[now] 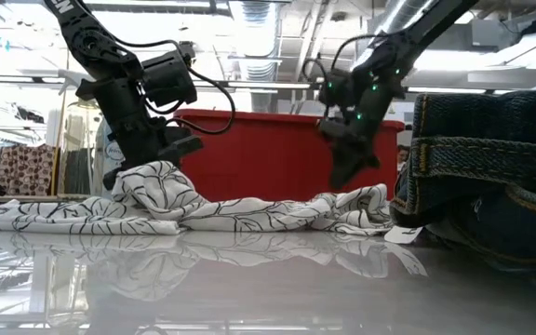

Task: Fold Laundry from Bin
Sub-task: Fold the white from the red laundry bin

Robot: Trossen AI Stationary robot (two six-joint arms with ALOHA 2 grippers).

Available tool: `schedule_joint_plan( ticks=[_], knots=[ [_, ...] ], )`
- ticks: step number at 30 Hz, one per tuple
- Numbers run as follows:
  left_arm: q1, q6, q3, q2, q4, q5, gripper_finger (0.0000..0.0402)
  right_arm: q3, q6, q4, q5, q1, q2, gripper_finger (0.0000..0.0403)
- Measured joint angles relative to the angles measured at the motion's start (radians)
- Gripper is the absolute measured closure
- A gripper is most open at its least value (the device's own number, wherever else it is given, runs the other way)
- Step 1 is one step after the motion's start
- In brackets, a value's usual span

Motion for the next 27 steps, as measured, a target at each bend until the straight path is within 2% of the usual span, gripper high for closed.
schedule_joint_plan(
  ticks=[3, 6, 12, 15, 17, 22, 24, 27],
  knots=[
    [0.000, 0.000, 0.000, 0.000, 0.001, 0.004, 0.0401, -0.001, 0.024, 0.003, -0.027, -0.019, 0.029, 0.0233],
    [0.000, 0.000, 0.000, 0.000, 0.003, 0.004, 0.0401, 0.000, 0.030, 0.005, 0.000, -0.015, 0.051, 0.0201],
    [0.000, 0.000, -0.001, 0.002, 0.019, 0.008, 0.0401, 0.002, 0.045, 0.014, -0.025, 0.007, 0.110, 0.0195],
    [0.000, 0.000, -0.002, 0.002, 0.027, 0.007, 0.0401, 0.004, 0.046, 0.011, -0.011, 0.021, 0.118, 0.0216],
    [-0.001, 0.000, -0.002, 0.002, 0.027, 0.006, 0.0401, 0.004, 0.049, 0.007, 0.019, 0.031, 0.112, 0.0247],
    [-0.001, 0.008, -0.002, 0.002, 0.027, 0.004, 0.0402, 0.001, 0.048, -0.015, 0.092, 0.042, 0.037, 0.0374],
    [-0.001, 0.008, -0.002, 0.002, 0.027, -0.002, 0.0401, 0.002, 0.050, -0.029, 0.105, 0.032, 0.000, 0.0386],
    [-0.001, 0.009, -0.002, 0.002, 0.027, -0.007, 0.0401, 0.002, 0.072, -0.051, 0.141, 0.018, -0.053, 0.0376]
  ],
)
